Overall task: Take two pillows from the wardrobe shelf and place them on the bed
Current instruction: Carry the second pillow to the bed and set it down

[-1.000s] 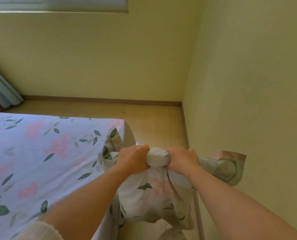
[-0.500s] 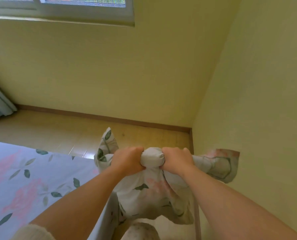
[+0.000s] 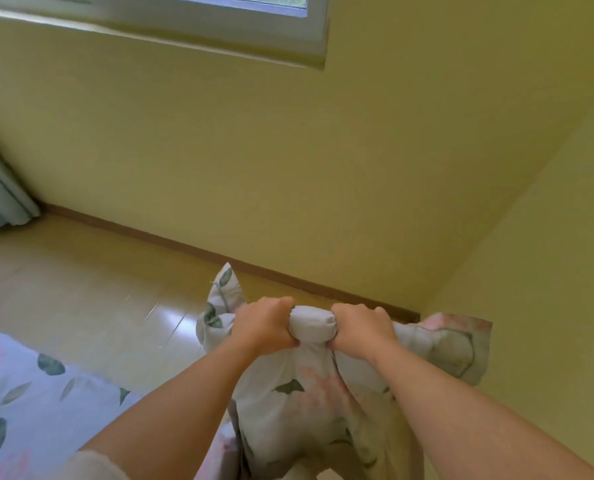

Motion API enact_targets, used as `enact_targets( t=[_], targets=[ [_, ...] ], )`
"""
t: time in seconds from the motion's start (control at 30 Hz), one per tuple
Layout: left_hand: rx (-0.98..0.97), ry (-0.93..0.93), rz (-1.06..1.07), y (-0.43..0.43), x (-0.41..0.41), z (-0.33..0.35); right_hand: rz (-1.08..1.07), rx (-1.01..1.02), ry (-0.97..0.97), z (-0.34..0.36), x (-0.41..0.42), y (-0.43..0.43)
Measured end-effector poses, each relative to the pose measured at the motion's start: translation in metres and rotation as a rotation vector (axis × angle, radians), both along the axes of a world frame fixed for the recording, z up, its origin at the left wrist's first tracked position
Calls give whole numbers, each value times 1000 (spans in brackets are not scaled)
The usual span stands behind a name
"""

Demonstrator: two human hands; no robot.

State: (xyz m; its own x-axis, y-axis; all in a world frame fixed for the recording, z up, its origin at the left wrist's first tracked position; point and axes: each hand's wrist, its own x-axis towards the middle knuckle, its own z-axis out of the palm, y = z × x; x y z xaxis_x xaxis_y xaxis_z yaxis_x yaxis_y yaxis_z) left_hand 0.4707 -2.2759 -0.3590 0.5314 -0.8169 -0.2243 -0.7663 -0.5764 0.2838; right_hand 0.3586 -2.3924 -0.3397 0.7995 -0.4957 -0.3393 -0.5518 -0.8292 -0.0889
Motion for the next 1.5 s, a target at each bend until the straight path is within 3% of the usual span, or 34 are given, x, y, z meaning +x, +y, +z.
enact_targets(
  t=[0.33, 0.9, 1.23, 1.5],
  targets=[
    [43, 22, 145, -35, 128, -10, 164, 45, 36, -10, 148, -52],
    [79, -18, 611, -67, 375, -8, 667, 62, 8, -21, 470, -115],
    [42, 6, 965, -9, 469, -6, 963, 15, -14, -20, 612, -53],
    [50, 35, 1168, 85, 570, -21, 1100, 27, 58, -33, 738, 54]
  ],
)
